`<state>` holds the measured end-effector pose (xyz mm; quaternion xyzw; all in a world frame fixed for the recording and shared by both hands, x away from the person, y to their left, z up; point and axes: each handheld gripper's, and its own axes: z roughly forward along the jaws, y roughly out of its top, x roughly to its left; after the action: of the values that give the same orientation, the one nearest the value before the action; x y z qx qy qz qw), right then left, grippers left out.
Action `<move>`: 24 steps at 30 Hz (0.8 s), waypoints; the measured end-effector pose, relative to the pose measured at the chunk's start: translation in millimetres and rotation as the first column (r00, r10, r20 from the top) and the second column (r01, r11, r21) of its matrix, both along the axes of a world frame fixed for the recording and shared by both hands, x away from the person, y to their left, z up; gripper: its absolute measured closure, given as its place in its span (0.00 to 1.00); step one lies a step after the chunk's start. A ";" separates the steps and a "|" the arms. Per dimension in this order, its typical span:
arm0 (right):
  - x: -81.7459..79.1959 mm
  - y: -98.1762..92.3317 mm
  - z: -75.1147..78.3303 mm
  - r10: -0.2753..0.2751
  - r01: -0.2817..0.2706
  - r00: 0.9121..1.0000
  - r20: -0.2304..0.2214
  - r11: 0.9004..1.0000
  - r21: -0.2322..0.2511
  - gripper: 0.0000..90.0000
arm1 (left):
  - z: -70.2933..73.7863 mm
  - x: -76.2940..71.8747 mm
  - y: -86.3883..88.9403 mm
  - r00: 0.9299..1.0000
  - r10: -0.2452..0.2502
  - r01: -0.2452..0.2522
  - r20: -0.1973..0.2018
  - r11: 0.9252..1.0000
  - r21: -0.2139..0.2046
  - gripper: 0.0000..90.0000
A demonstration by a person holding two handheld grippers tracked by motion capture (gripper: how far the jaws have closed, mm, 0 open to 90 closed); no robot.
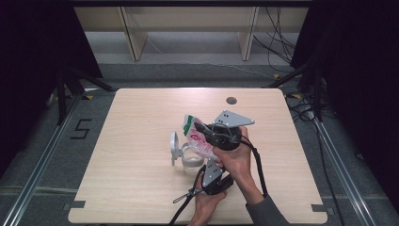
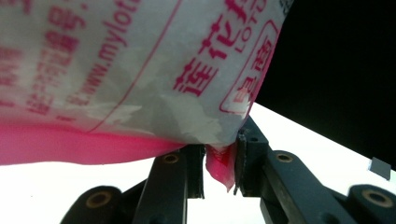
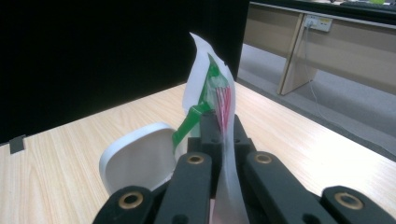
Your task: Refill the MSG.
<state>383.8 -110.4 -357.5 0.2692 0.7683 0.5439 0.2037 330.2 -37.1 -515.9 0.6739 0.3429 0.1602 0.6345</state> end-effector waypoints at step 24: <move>-0.9 5.0 0.7 0.013 -0.013 1.000 0.016 1.000 -0.002 1.00 | 1.5 0.2 -0.6 1.000 -0.007 0.007 0.011 1.000 -0.008 0.84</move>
<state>382.9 -105.4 -356.8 0.2597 0.7689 0.5465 0.2067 330.4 -37.6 -514.4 0.6717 0.3376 0.1602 0.6397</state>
